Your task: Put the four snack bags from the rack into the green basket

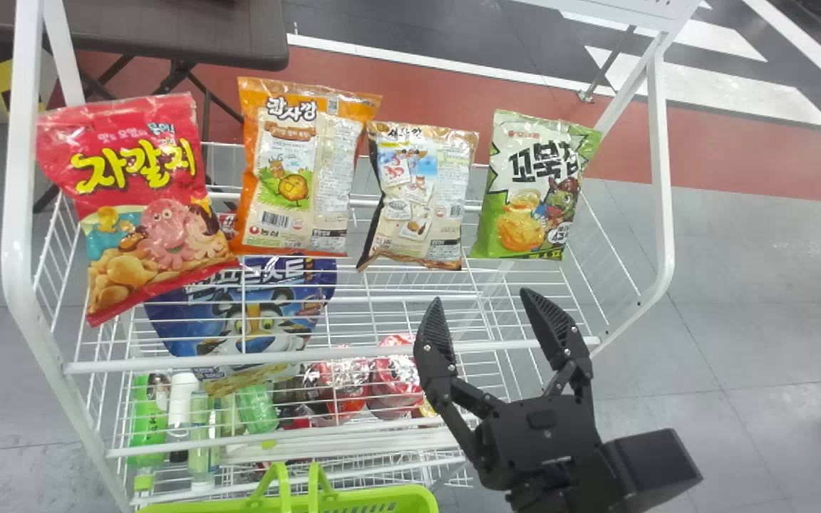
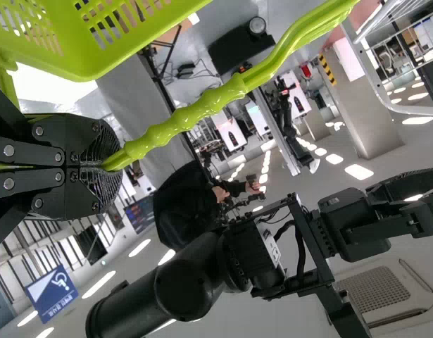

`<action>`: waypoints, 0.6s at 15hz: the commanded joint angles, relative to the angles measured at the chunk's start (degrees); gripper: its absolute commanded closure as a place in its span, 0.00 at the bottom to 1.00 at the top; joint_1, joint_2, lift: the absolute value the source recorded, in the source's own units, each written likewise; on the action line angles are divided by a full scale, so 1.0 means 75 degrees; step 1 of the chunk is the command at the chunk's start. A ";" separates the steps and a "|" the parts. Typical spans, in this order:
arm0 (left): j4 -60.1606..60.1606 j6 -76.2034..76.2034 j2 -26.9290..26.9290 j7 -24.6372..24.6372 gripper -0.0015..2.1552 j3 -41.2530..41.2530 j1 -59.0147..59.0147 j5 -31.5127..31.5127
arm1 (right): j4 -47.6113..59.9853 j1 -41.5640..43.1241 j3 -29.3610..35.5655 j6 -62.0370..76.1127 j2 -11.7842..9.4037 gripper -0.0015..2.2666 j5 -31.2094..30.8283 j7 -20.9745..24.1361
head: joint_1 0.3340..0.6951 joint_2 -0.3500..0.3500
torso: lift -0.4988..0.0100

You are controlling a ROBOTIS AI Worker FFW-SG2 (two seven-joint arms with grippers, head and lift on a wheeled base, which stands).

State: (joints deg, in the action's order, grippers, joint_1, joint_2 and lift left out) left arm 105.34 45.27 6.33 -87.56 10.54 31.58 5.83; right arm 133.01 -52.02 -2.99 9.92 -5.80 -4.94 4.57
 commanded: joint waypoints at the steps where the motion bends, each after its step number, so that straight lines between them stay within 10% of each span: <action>1: -0.0029 0.0005 -0.0024 0.0003 0.99 0.0000 -0.0015 -0.0051 | -0.0016 0.0022 0.0011 -0.0005 -0.0058 0.08 0.0015 0.0000 | 1.00 0.00 | 0.97; 9: -0.0053 0.0005 -0.0024 -0.0079 0.99 -0.0011 -0.0026 -0.0028 | -0.0016 0.0034 0.0011 0.0018 -0.0093 0.08 0.0061 0.0000 | 1.00 0.00 | 0.97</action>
State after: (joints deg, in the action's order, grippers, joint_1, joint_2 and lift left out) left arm 104.85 45.31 6.15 -88.07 10.43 31.30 5.62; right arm 132.77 -51.71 -2.90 10.06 -6.45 -4.48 4.57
